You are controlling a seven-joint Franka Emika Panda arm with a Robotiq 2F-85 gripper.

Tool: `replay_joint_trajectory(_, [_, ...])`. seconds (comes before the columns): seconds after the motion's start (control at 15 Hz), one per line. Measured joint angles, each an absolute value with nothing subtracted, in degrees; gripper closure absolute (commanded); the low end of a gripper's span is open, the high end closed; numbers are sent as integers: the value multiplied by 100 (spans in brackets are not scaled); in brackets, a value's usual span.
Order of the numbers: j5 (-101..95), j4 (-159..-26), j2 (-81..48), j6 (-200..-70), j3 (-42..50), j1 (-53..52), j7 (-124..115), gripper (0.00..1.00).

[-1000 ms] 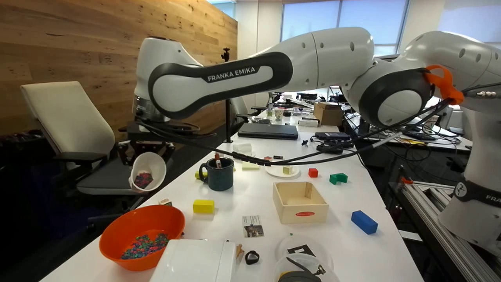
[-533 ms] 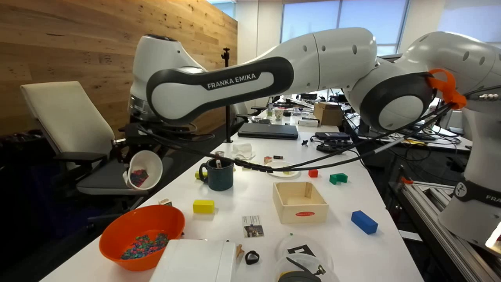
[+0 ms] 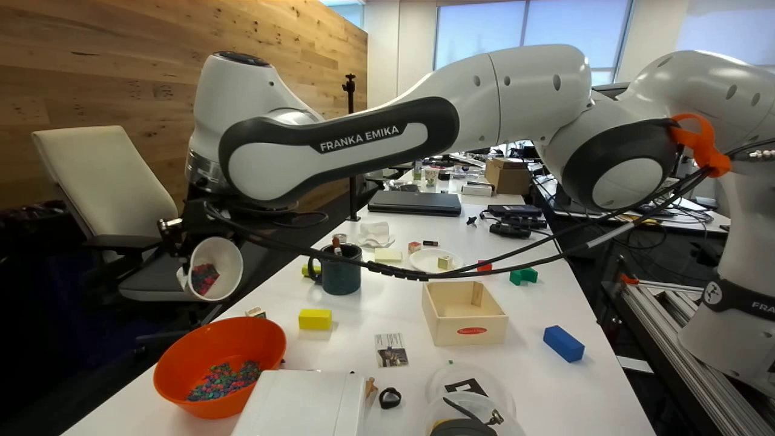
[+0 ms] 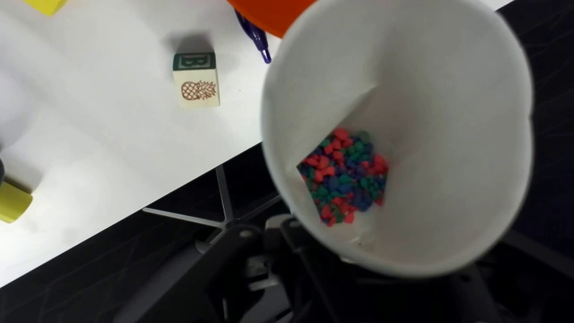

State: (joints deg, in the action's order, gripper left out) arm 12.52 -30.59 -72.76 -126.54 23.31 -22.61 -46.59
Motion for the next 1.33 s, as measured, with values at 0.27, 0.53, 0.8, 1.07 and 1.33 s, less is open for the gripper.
replay_joint_trajectory(0.27, [1251, -3065, -7294, -12832, 2518, -2408, -4659, 80])
replay_joint_trajectory(0.53, [1251, -3125, -7317, -12996, 2689, -2517, -4660, 80])
replay_joint_trajectory(0.8, [1251, -3231, -7340, -13303, 2823, -2485, -4569, 80])
replay_joint_trajectory(1.07, [1253, -3478, -7332, -13801, 2881, -2407, -4283, 80])
replay_joint_trajectory(1.33, [1279, -3876, -7241, -14157, 2781, -2432, -3881, 80])
